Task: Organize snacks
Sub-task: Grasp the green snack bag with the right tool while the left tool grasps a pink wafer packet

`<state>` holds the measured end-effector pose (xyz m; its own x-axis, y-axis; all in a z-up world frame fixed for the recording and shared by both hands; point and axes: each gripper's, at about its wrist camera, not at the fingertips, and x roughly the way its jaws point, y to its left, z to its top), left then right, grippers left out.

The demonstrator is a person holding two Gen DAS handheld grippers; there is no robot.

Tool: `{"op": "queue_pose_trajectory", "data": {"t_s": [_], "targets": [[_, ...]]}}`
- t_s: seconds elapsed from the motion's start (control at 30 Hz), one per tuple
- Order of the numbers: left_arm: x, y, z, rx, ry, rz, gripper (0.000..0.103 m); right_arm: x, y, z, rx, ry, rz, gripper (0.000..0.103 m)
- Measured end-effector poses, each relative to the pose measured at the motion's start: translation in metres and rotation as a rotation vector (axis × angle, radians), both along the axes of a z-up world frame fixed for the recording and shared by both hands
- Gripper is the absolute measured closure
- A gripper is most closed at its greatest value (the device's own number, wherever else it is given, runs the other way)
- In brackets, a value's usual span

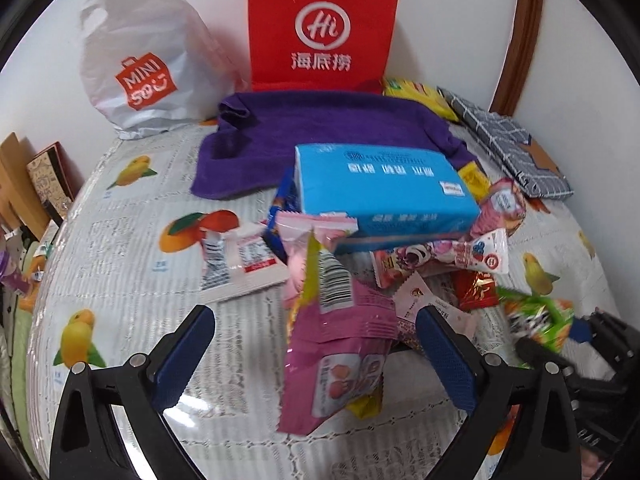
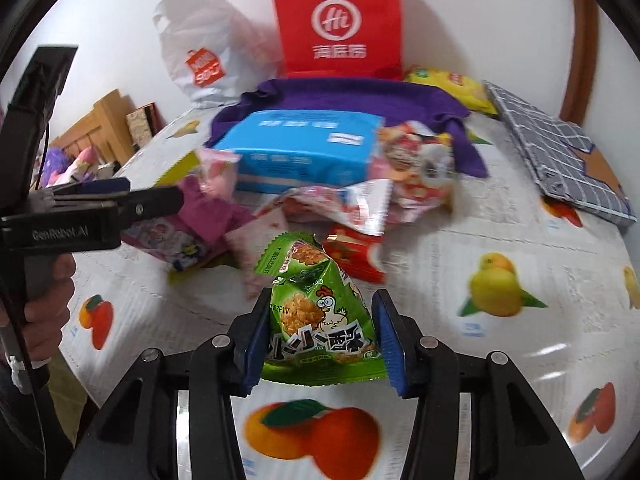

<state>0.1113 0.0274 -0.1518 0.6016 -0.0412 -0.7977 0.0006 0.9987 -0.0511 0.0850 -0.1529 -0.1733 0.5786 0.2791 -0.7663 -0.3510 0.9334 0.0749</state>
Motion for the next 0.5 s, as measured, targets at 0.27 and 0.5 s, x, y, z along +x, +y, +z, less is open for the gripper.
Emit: {"op": "queue_pose_trajectory", "data": {"t_s": [0.27, 0.5], "targets": [[0.011, -0.01, -0.013, -0.001, 0.073, -0.033, 0.042, 0.006, -0.024, 0.005, 0.029, -0.013, -0.059, 0.055], [0.003, -0.008, -0.003, -0.027, 0.056, -0.053, 0.048, 0.013, -0.026, 0.01, 0.045, -0.009, -0.069, 0.055]]}}
